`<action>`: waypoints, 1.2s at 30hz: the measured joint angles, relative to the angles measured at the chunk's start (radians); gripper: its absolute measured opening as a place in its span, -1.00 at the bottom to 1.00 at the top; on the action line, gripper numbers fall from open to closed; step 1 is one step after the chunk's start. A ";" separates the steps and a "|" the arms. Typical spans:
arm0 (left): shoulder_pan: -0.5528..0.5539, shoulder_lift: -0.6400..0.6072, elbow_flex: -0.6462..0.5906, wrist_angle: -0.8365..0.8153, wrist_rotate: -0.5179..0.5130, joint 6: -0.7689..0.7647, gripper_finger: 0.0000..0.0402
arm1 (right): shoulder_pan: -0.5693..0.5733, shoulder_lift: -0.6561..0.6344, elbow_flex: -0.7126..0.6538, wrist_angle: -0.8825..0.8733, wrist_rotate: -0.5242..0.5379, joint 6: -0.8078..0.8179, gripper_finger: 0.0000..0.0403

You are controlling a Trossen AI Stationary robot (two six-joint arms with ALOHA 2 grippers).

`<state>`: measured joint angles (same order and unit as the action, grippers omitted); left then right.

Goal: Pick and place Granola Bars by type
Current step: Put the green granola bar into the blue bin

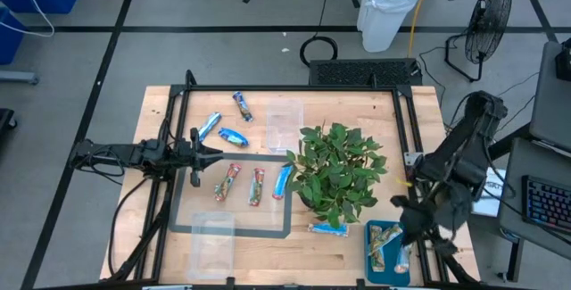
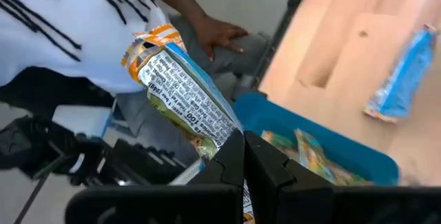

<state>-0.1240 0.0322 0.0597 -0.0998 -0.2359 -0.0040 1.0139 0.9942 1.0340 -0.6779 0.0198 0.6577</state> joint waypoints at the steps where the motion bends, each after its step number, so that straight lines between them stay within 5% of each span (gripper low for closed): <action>1: 0.000 0.000 0.000 0.000 0.000 0.000 -0.56 | 0.019 0.016 0.000 0.024 0.021 0.012 -1.00; 14: 0.000 0.000 0.000 0.000 0.000 0.000 -0.56 | 0.149 0.199 0.000 0.062 0.320 0.192 -1.00; 36: 0.000 0.000 0.000 0.000 0.000 0.000 -0.56 | 0.160 0.281 0.000 -0.075 0.237 0.628 -1.00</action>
<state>-0.1241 0.0326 0.0597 -0.0998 -0.2359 -0.0040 1.1740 1.2751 1.0336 -0.7528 0.2565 1.2862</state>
